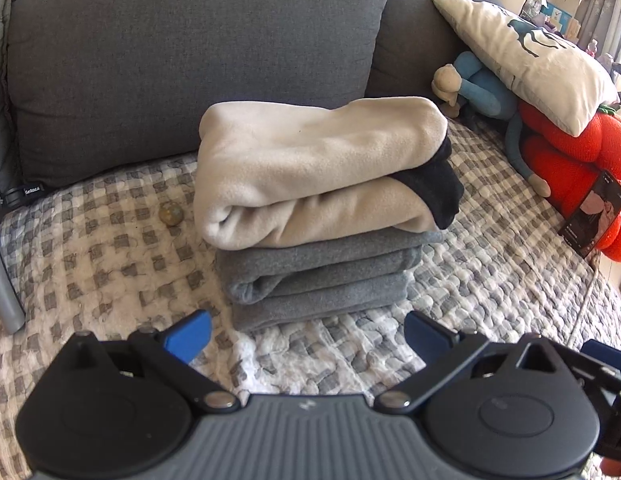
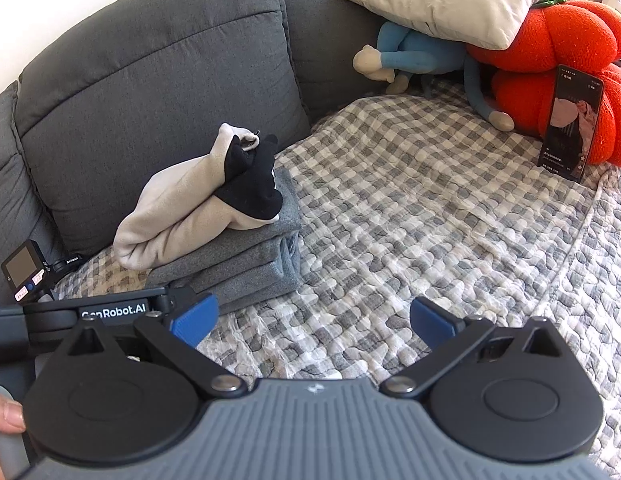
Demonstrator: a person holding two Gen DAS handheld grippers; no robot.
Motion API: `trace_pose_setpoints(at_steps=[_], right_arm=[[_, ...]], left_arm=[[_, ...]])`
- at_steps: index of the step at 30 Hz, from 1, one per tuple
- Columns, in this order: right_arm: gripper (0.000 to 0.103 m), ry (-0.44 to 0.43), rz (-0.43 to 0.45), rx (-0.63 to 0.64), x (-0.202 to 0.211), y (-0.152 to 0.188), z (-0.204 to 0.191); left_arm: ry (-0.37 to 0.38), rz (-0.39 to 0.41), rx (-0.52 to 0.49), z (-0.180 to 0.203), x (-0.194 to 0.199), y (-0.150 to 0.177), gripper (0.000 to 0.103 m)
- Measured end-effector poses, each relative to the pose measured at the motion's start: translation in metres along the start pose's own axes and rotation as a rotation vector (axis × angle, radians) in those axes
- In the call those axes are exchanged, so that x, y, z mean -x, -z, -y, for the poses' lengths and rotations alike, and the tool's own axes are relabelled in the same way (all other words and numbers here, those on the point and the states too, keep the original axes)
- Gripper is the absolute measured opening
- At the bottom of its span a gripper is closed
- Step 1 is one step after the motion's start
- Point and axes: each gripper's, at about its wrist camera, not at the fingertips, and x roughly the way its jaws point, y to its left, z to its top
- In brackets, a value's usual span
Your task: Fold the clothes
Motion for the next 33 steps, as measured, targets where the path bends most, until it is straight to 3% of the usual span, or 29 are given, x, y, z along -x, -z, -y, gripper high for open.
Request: trace_pose_setpoints(at_steps=[33], right_arm=[[0.103, 0.013, -0.049, 0.039, -0.006, 0.006, -0.007]], left_arm=[[-0.034, -0.026, 0.007, -0.007, -0.006, 0.012, 0.102]])
